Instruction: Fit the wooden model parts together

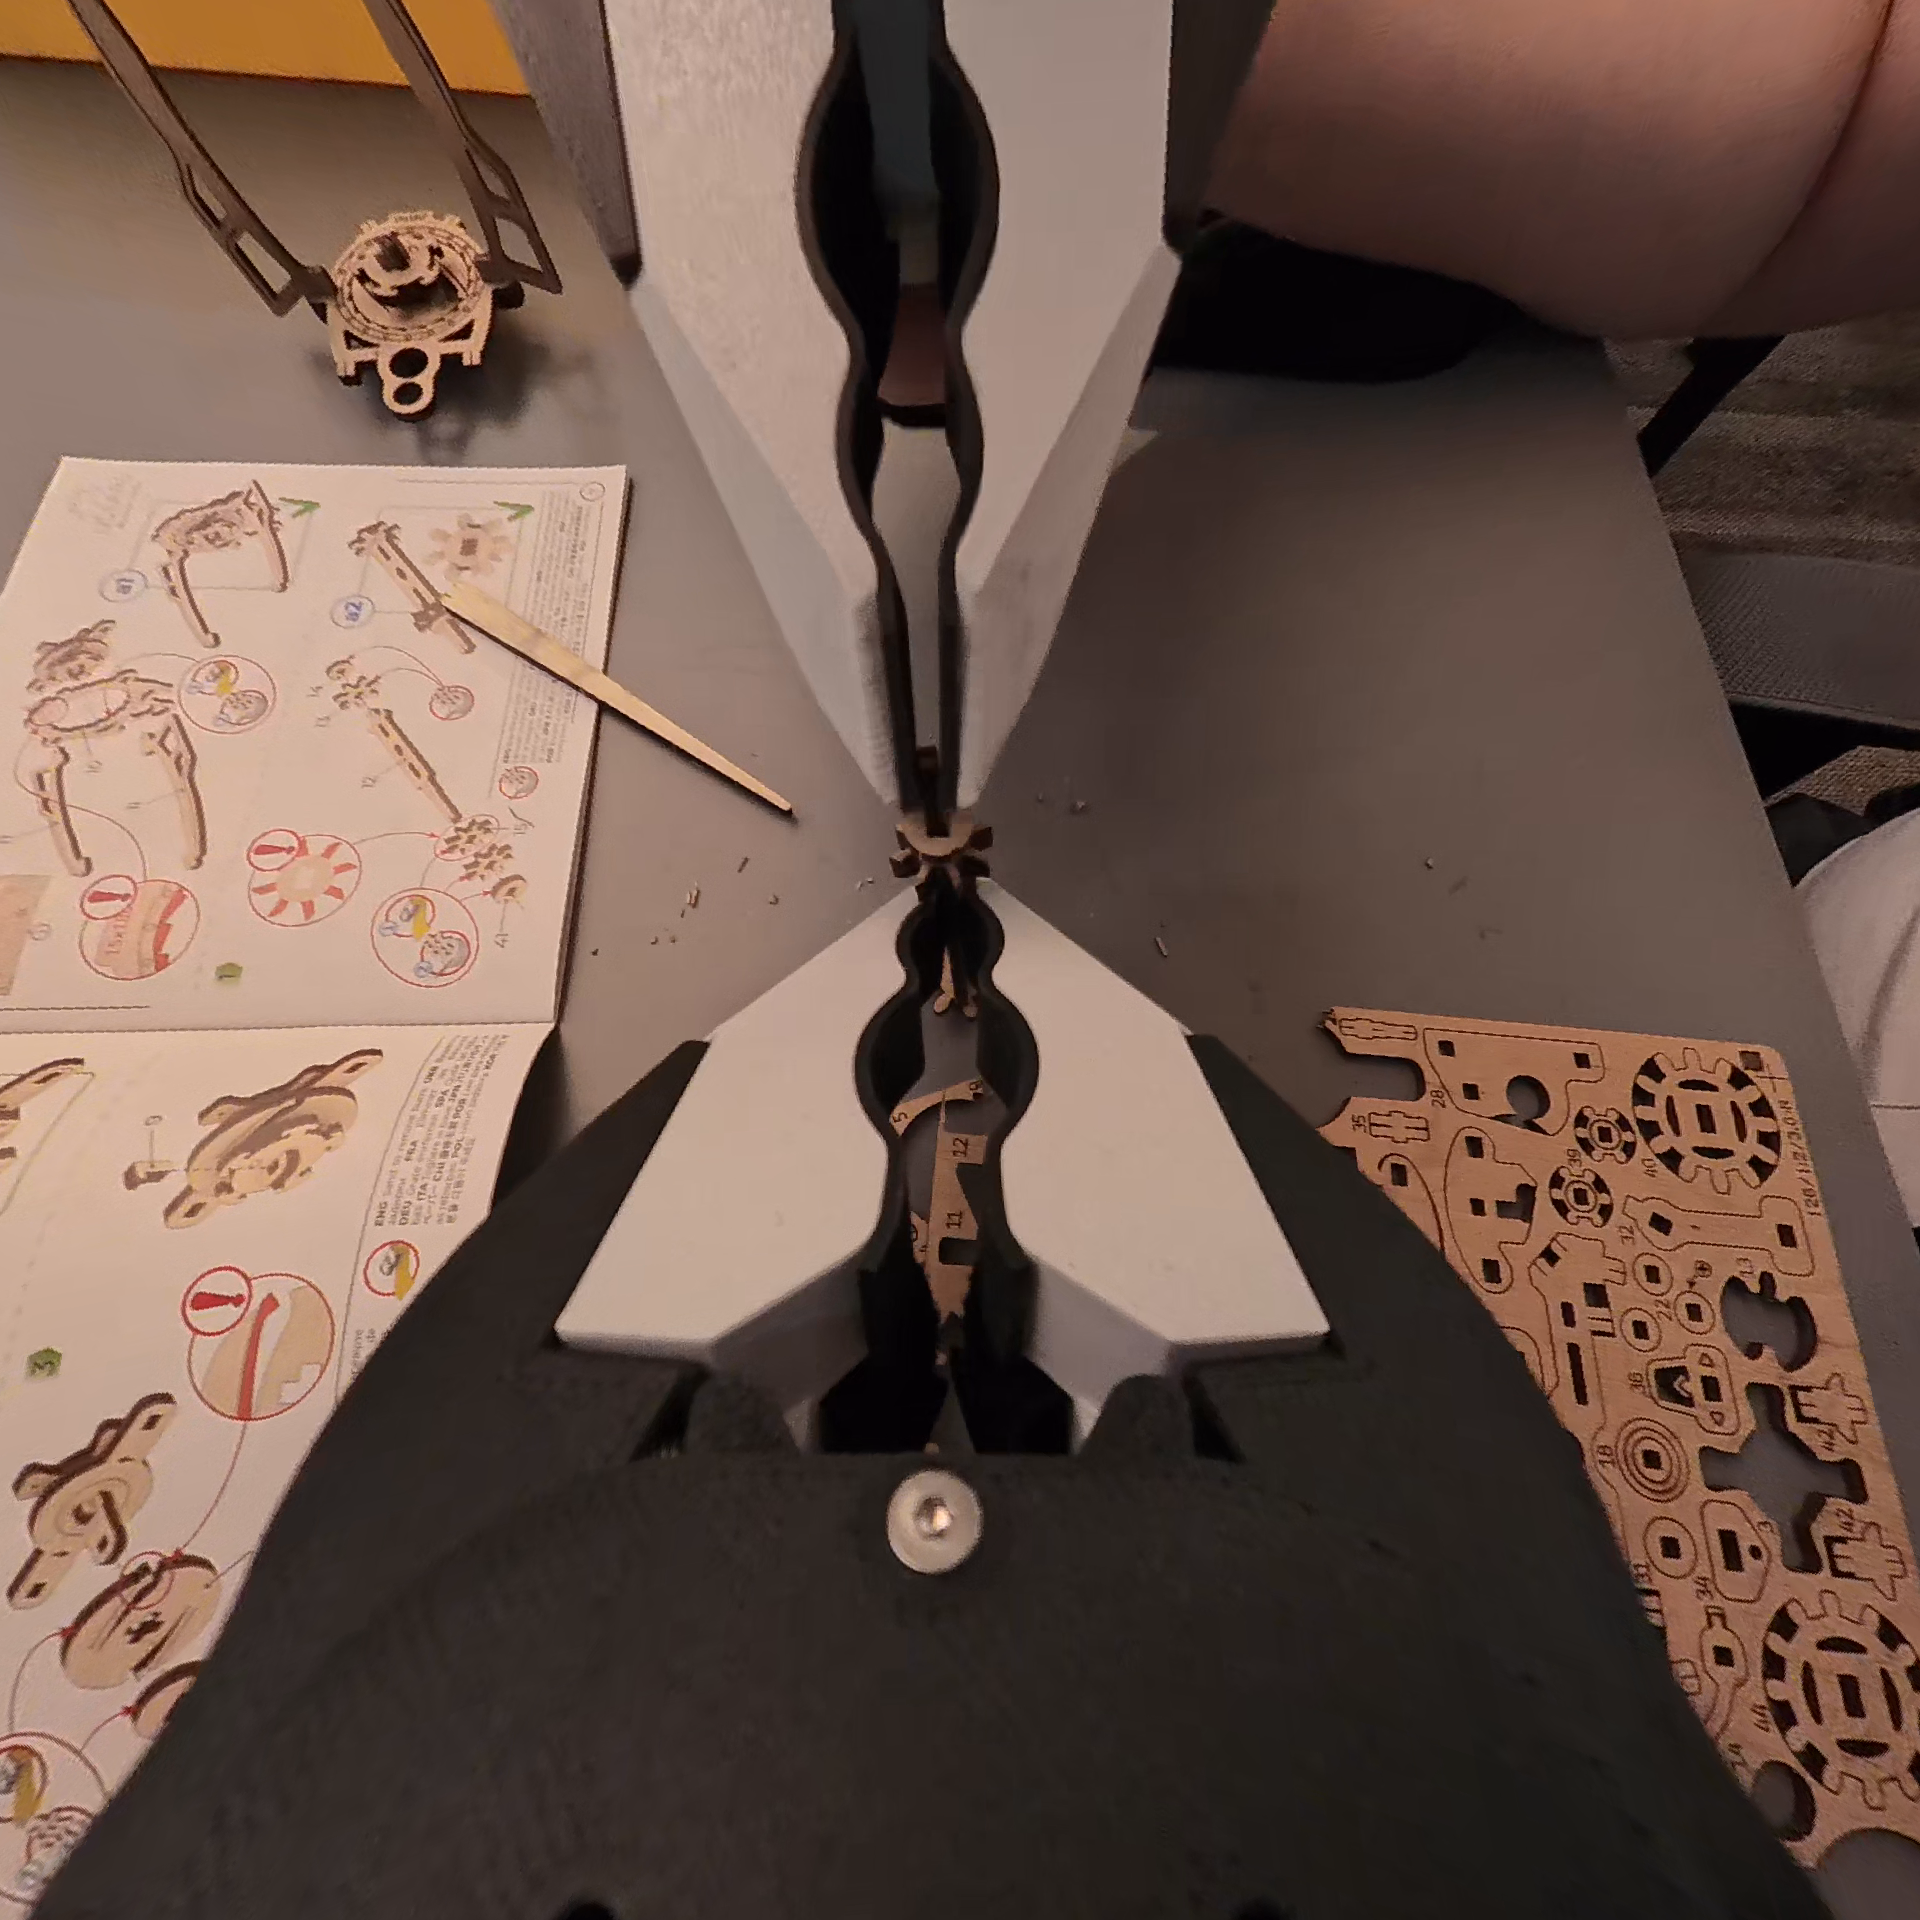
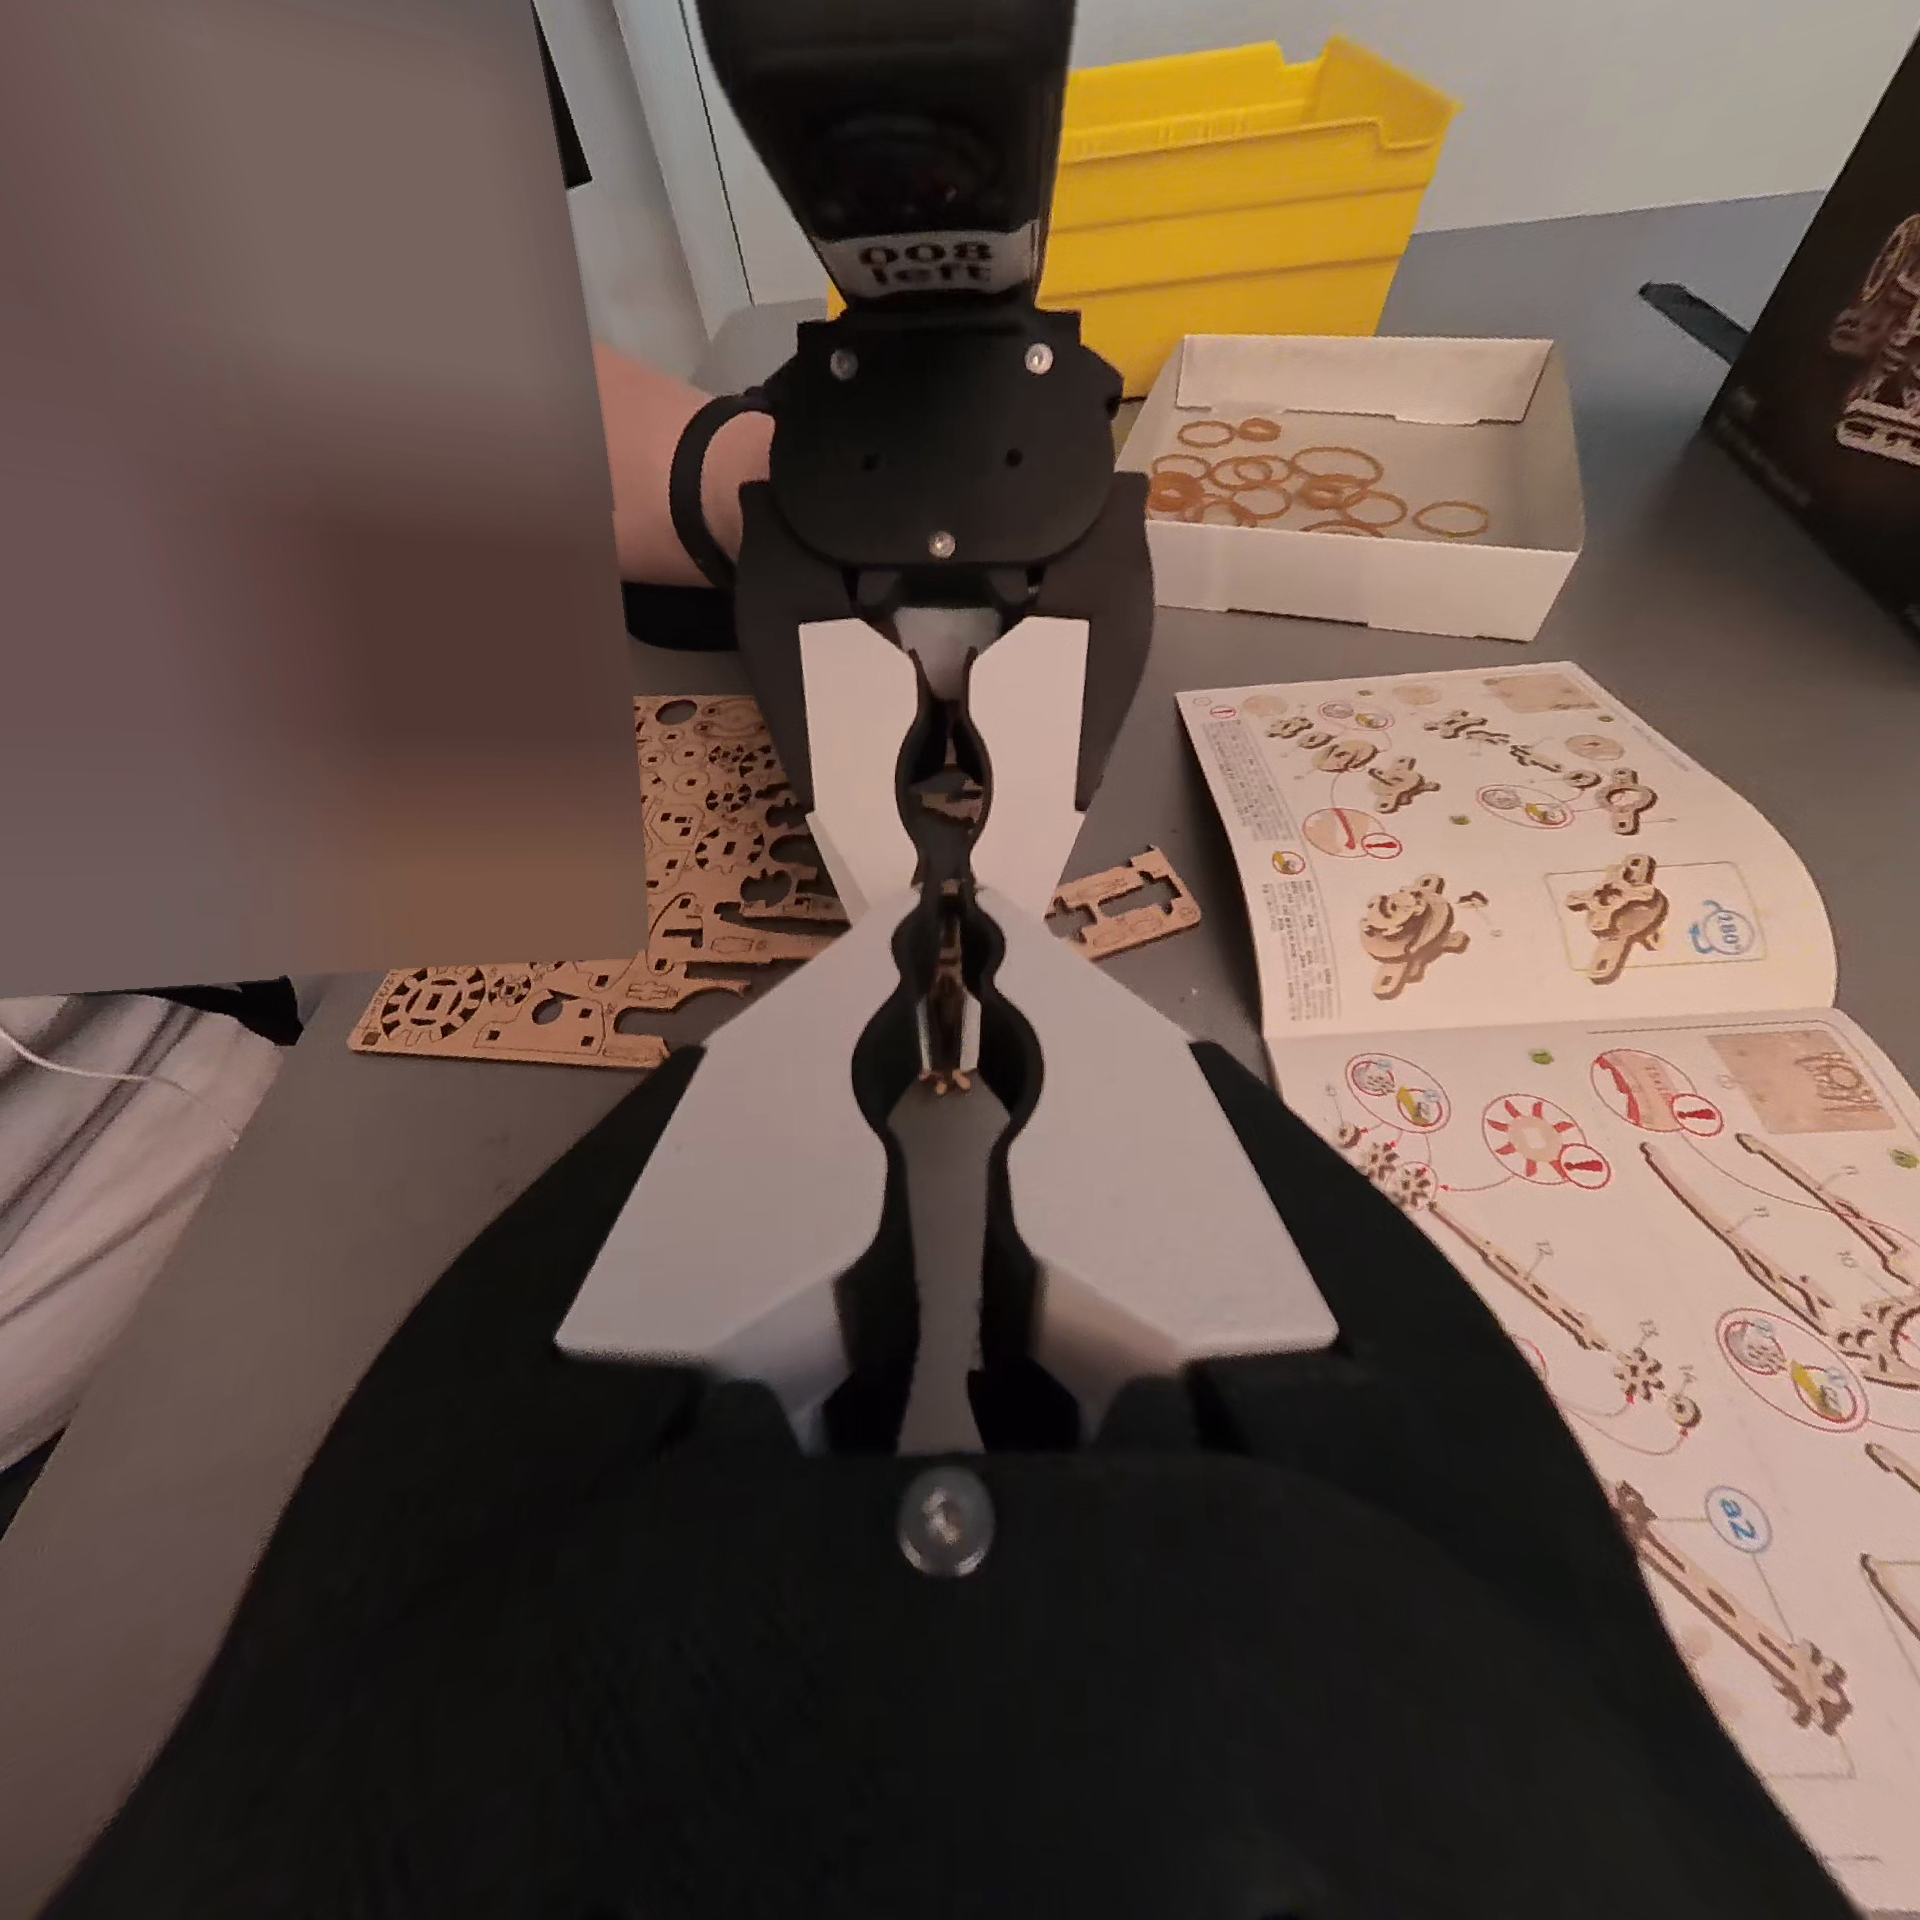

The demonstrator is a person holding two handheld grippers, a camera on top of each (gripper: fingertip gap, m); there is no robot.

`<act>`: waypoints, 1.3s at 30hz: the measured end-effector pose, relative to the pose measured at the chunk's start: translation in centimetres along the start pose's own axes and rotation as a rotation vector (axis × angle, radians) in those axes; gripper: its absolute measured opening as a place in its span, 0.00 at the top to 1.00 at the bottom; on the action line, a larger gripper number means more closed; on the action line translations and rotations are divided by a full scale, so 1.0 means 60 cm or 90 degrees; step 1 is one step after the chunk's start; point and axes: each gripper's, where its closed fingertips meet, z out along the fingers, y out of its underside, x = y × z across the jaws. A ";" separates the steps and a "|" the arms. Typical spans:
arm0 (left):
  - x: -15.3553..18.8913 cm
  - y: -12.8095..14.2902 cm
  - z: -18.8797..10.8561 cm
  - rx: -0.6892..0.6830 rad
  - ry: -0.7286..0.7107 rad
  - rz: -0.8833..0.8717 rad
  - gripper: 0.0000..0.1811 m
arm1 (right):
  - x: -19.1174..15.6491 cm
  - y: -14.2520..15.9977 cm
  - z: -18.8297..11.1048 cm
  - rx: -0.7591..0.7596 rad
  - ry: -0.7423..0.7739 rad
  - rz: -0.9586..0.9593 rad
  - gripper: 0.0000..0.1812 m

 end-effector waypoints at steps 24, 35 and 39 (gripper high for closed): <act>0.003 -0.001 0.006 0.009 -0.032 0.071 1.00 | -0.009 -0.021 -0.006 -0.308 0.071 -0.132 1.00; 0.004 -0.001 0.005 0.014 -0.022 0.066 1.00 | -0.014 0.024 0.003 -0.582 0.053 -0.151 0.97; 0.006 -0.001 0.006 0.013 -0.019 0.068 1.00 | -0.015 0.023 0.000 -0.590 0.057 -0.142 0.98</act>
